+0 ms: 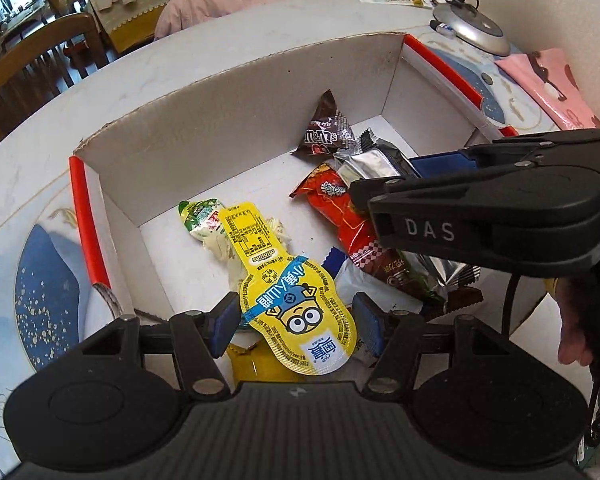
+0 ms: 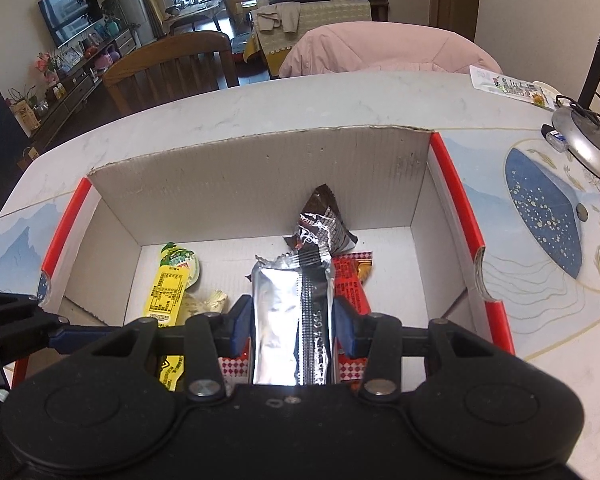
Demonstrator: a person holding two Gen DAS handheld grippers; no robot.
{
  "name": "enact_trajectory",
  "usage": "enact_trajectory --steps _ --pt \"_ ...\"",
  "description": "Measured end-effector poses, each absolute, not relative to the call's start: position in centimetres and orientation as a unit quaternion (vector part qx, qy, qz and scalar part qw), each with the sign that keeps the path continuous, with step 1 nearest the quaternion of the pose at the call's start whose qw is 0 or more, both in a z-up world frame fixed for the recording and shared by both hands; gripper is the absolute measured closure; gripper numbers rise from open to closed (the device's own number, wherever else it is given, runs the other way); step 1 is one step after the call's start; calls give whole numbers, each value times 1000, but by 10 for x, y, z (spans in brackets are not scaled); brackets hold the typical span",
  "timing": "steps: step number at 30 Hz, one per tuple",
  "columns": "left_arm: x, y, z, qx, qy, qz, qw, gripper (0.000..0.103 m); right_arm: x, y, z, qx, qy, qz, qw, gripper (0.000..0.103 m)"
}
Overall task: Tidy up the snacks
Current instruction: 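Open both tools to drop the jelly stick and silver bar into the box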
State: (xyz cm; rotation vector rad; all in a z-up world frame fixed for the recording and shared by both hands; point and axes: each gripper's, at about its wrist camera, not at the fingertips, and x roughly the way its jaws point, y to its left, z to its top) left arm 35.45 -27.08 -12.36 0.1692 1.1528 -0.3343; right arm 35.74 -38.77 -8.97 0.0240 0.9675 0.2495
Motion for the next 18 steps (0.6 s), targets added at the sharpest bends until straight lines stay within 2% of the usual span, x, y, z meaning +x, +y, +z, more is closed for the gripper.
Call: enact_trajectory --steps 18 --pt "322 -250 -90 43 505 -156 848 42 336 -388 -72 6 444 142 885 57"
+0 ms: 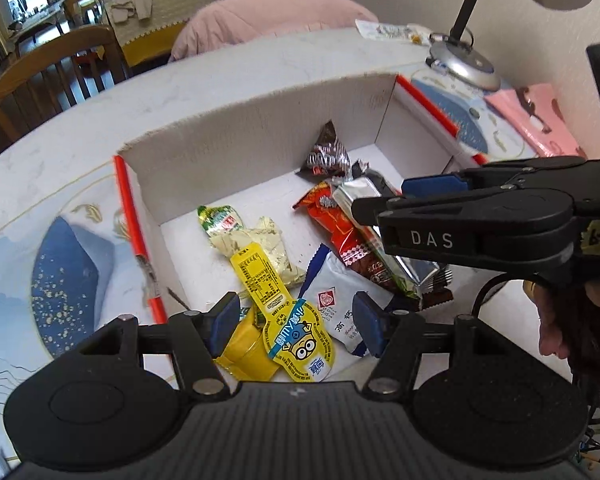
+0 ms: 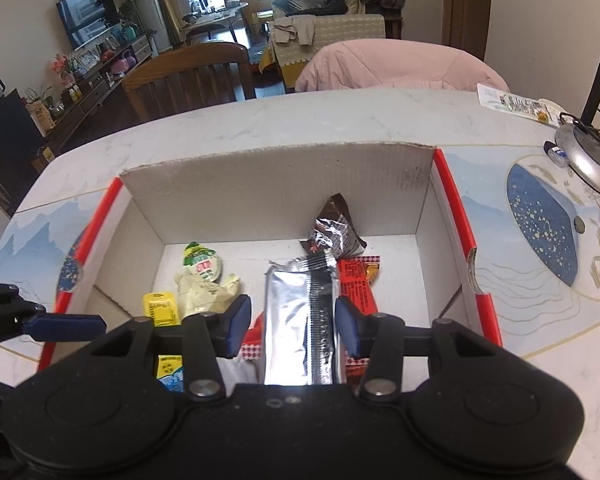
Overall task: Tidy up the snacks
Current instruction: 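Open both tools to drop the jelly stick and silver bar into the box, then move both tools back over the remaining black candy and blue packet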
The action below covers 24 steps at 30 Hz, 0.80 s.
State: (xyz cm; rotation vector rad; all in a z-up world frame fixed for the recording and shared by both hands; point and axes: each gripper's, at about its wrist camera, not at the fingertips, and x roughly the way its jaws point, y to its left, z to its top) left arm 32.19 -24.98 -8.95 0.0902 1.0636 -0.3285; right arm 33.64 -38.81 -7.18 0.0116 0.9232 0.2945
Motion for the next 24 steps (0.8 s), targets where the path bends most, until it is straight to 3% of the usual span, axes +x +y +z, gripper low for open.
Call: enact_trajectory --steps 24 --pt "238 -143 -18 -15 394 -129 910 37 261 -332 -3 3 368 198 908 45"
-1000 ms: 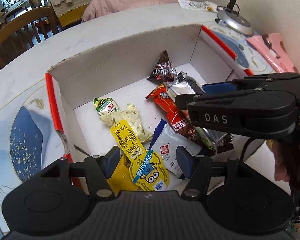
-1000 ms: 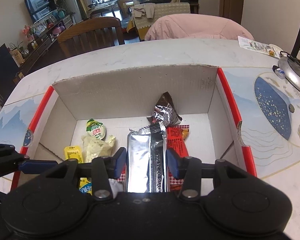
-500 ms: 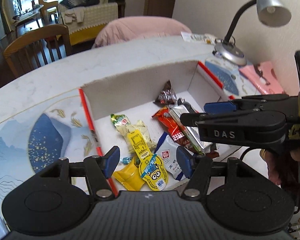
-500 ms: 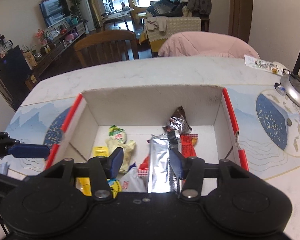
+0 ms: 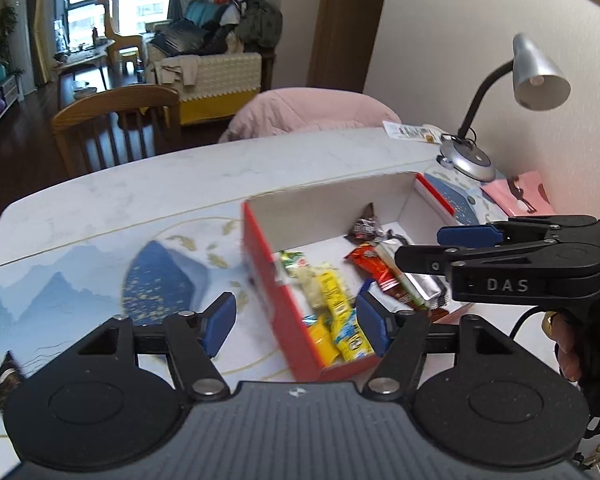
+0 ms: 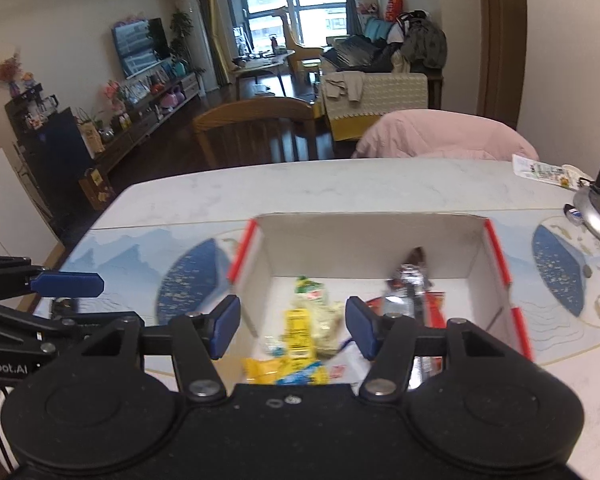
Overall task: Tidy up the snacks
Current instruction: 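Move both tools back over the remaining black candy and blue packet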
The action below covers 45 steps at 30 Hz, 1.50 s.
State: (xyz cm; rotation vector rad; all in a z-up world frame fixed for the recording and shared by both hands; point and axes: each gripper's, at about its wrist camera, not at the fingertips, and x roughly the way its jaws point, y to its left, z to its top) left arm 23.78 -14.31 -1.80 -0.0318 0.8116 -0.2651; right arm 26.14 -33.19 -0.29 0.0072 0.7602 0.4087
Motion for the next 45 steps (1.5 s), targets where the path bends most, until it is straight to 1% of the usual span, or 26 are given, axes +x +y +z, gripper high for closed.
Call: enact_trajectory --steps 4,6,7,8,15,17,19,20,22,26,35,40,45 --pt "221 -111 -18 -20 388 -112 915 37 249 -303 -4 7 371 214 904 43" --pt "213 -93 -20 -27 389 -103 915 37 243 -285 -9 7 376 219 900 33" --pt "209 -84 -21 -31 389 -98 916 36 240 -277 -12 8 378 221 899 21" --pt "205 -74 -22 -34 389 -92 916 36 236 -268 -14 10 377 226 898 18" --pt "181 -6 -34 -56 395 -51 916 34 216 -206 -28 -9 388 267 882 16" --pt "175 13 -37 -62 395 -40 916 33 212 -192 -29 -13 387 277 879 12" --pt "169 32 -40 -70 394 -32 916 28 206 -178 -30 -18 384 288 877 11" --pt "166 41 -41 -74 393 -29 916 28 205 -170 -31 -20 383 293 876 8" --pt "162 58 -44 -79 392 -21 916 27 200 -157 -31 -21 380 301 874 5" --pt "159 88 -54 -88 393 -10 915 26 194 -132 -35 -21 381 327 865 2" --pt "177 149 -78 -68 407 -19 910 26 184 -69 -60 -66 394 360 843 2" --pt "197 173 -98 -42 429 -35 902 26 180 -31 -80 -129 399 398 816 2" --pt "217 178 -119 -9 451 -59 891 26 181 2 -100 -197 389 438 786 2"
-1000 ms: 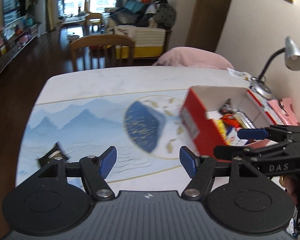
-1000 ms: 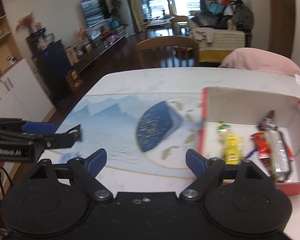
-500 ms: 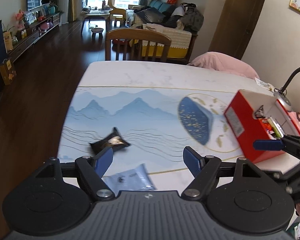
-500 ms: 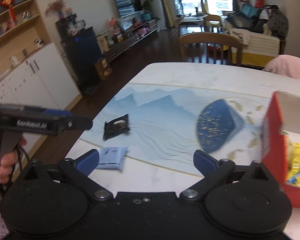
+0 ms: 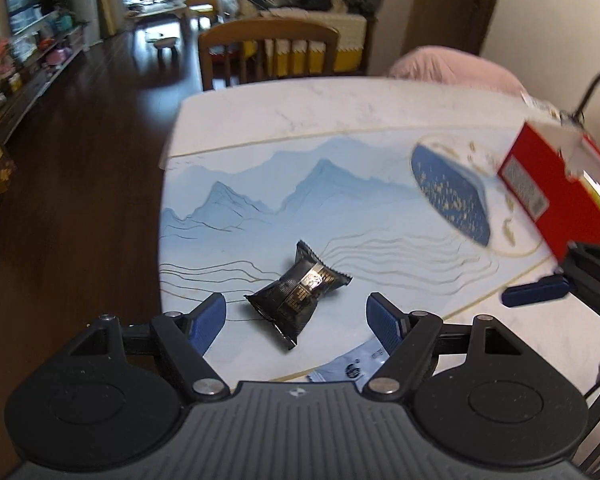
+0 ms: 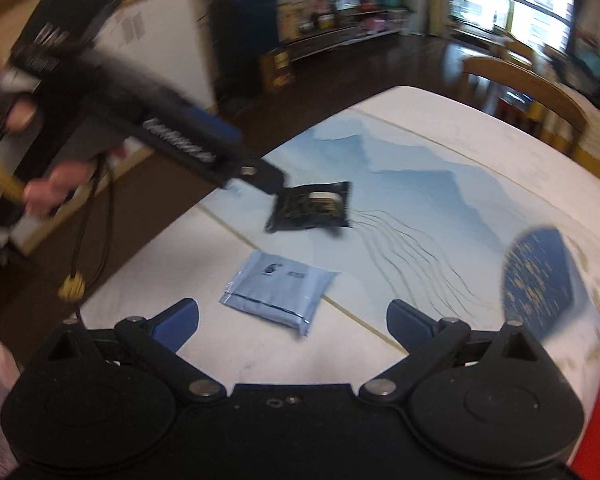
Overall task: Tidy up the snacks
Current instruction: 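Move both tools back over the remaining black candy and blue packet, then grasp the black wrapped candy with the left tool while the right tool grasps the light-blue packet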
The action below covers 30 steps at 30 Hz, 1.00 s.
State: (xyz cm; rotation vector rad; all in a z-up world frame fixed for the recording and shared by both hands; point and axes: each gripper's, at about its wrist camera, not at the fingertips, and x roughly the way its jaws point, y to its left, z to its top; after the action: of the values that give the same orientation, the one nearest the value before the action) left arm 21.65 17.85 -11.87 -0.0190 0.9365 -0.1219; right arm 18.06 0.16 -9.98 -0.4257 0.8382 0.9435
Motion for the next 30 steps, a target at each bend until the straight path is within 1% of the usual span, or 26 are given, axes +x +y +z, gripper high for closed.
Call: enact_trajectory --steps 5,9,13,15,18,19,24,27,29,30 --pt "232 177 -132 25 463 -90 881 26 189 30 -113 -283 365 499 733 3" --pt "246 175 -143 45 474 -106 873 26 200 49 -124 -326 361 527 697 5" --pt "258 175 -152 57 482 -121 866 26 208 60 -136 -362 360 542 668 16" --pt "263 177 -157 55 490 -130 860 26 209 62 -141 -374 362 555 648 17" --pt "269 179 -163 55 496 -133 856 26 205 64 -147 -409 338 565 633 19" --pt "271 179 -164 54 496 -135 856 26 205 66 -148 -415 333 569 627 21" --pt "275 175 -169 72 491 -149 855 26 205 72 -147 -414 333 589 609 24" --pt "279 173 -173 83 492 -152 853 26 210 70 -146 -401 346 594 606 28" --pt "282 174 -177 83 493 -149 853 26 211 70 -144 -384 361 590 612 34" --pt "284 174 -179 82 493 -146 854 26 210 69 -143 -377 364 589 615 35"
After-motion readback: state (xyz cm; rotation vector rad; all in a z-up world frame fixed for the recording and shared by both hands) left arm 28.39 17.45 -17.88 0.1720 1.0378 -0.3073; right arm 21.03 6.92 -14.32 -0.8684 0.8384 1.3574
